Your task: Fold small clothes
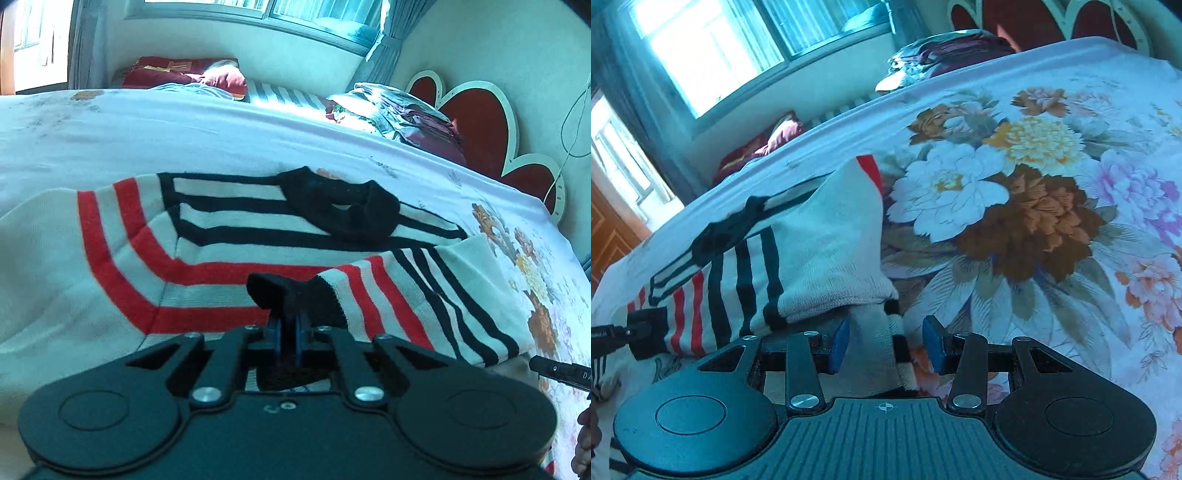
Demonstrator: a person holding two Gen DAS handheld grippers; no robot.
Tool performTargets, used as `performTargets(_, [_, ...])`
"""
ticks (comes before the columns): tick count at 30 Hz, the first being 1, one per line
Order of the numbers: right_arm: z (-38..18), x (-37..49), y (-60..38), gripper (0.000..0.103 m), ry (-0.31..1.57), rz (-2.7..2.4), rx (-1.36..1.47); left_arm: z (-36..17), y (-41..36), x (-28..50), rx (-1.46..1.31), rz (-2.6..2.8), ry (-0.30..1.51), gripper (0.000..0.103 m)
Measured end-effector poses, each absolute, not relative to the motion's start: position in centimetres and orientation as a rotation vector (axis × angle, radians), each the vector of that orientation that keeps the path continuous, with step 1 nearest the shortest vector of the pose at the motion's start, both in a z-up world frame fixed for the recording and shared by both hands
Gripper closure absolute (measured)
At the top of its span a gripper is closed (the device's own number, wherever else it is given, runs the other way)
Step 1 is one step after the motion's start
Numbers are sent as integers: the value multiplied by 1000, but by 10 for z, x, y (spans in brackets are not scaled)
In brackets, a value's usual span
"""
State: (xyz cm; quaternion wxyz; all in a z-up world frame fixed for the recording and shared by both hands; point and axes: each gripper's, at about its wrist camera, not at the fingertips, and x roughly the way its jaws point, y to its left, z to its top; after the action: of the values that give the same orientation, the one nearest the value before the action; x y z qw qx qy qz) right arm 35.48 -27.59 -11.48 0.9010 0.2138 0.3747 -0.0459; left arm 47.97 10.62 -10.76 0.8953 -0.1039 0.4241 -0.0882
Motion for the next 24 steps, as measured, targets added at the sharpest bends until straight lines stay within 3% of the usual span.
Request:
performTargets(13, [-117, 374, -273, 61, 819, -116, 236, -121, 109, 476, -153, -141, 874, 97])
performTargets(15, [-101, 360, -280, 61, 738, -105, 259, -122, 111, 474, -162, -155, 868, 91])
performTargets(19, [-82, 362, -293, 61, 660, -81, 329, -119, 120, 467, -190, -174, 815, 60])
performTargets(24, [-78, 429, -310, 61, 643, -34, 429, -123, 125, 481, -223, -178, 835, 64])
